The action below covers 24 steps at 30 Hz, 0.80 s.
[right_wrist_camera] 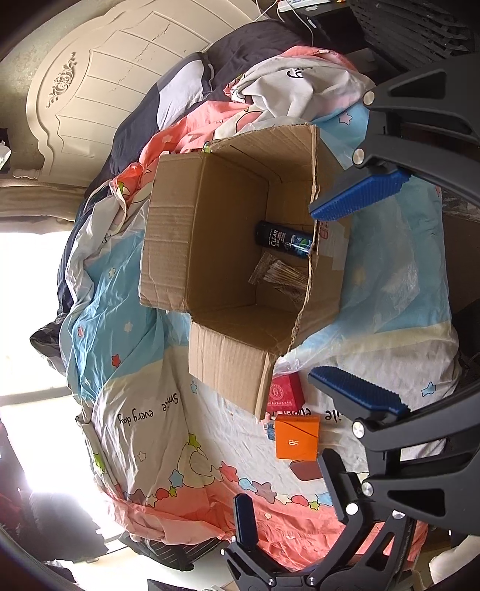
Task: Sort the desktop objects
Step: 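Withdraw both tools from the box back toward the remaining items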
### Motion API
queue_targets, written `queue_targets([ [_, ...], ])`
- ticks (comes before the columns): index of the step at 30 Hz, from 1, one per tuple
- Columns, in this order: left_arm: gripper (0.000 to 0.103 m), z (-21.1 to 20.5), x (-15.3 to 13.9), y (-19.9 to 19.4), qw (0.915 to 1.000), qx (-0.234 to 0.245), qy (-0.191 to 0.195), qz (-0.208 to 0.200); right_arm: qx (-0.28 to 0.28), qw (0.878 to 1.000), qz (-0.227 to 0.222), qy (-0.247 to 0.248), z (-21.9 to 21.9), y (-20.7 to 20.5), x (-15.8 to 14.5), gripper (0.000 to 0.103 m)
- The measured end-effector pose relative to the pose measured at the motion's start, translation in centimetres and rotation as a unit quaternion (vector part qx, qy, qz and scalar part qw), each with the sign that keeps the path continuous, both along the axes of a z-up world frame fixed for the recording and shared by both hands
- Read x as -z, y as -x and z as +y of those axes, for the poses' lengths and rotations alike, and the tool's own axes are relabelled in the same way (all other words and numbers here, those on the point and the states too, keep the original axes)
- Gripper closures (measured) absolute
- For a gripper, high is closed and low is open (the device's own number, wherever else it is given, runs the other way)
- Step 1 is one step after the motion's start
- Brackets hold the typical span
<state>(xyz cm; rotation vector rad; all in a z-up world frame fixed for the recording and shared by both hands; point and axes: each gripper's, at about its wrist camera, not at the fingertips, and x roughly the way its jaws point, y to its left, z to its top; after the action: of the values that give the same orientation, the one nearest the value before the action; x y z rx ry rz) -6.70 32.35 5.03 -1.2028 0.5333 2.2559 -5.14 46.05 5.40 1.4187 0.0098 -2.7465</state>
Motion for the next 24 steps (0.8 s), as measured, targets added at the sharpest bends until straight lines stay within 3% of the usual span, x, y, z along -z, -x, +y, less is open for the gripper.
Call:
queue_targets([
  [7, 0.002, -4.1, 1.2, -0.1, 0.9995, -0.026, -0.002, -0.02, -0.018, 1.0, -0.01, -0.008, -2.9, 0.1, 0.3, 0.025],
  [13, 0.002, -6.8, 1.5, -0.3, 0.9992, -0.035, 0.009, -0.014, -0.029, 1.0, -0.012, -0.002, -5.3, 0.2, 0.6, 0.025],
  [24, 0.002, -13.5, 1.5, 1.5, 0.9943, -0.103, -0.009, -0.025, -0.056, 0.998, -0.017, -0.003, -10.2, 0.8, 1.5, 0.025],
])
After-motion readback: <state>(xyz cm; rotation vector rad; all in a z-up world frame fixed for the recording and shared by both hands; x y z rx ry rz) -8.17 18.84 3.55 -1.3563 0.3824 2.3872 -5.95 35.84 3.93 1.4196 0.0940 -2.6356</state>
